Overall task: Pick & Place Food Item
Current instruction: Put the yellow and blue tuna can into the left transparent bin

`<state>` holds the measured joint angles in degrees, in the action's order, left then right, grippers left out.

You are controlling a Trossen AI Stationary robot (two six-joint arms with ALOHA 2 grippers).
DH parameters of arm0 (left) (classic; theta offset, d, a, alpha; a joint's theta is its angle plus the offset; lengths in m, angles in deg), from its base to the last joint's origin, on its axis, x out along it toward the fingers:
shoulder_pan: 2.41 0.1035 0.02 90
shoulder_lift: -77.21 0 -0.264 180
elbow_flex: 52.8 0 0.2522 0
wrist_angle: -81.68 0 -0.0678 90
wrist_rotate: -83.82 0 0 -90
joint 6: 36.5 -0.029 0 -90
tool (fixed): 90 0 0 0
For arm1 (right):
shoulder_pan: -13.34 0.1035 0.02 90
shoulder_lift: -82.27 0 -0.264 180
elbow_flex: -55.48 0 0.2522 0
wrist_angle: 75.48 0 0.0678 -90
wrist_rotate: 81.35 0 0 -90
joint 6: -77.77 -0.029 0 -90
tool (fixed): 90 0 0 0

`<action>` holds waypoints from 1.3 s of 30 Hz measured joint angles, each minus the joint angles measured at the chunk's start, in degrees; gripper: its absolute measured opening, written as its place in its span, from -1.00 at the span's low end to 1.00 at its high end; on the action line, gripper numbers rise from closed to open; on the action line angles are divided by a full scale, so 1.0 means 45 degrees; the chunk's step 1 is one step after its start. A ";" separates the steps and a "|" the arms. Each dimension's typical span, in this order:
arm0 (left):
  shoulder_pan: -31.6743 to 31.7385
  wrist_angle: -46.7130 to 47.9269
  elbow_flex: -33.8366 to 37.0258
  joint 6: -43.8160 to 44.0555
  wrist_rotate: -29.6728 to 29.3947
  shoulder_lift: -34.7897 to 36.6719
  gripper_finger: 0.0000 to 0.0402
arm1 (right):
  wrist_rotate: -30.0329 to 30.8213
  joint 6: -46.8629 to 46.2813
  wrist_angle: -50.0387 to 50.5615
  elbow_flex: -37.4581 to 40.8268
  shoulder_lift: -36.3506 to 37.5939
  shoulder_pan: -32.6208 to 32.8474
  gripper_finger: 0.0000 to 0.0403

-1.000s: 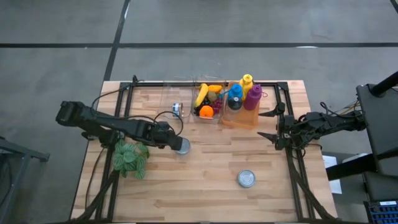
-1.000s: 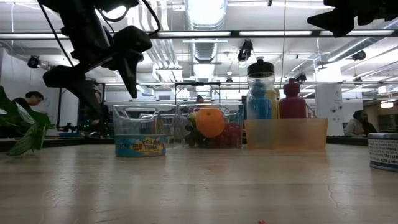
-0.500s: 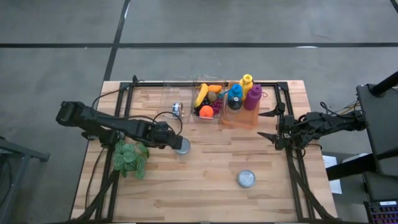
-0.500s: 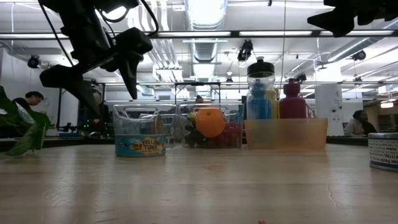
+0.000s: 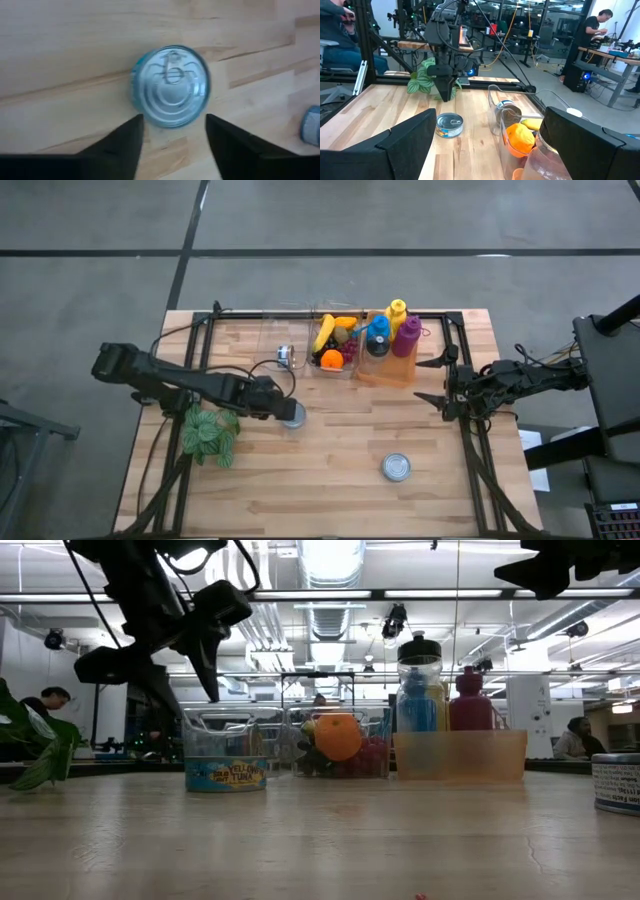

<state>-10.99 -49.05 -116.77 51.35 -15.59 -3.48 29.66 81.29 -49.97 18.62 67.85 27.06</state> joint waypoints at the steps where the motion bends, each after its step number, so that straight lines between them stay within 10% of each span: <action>1: 0.0000 -0.0265 0.0025 -0.0177 -0.0005 -0.0094 0.00 | 0.0000 0.0020 0.0000 0.0000 0.0000 0.0000 0.84; 12: 0.0000 -0.2334 0.1194 0.0016 0.0097 -0.0795 -0.94 | 0.0002 0.0014 0.0000 -0.0001 0.0005 0.0000 0.84; 39: 0.0019 -0.4351 0.2898 0.0488 0.0099 -0.0732 -0.97 | 0.0001 0.0000 0.0000 -0.0003 0.0005 0.0000 0.84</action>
<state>-10.90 -68.63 -103.73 53.55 -15.14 -6.78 29.67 81.29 -49.97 18.60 67.88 27.06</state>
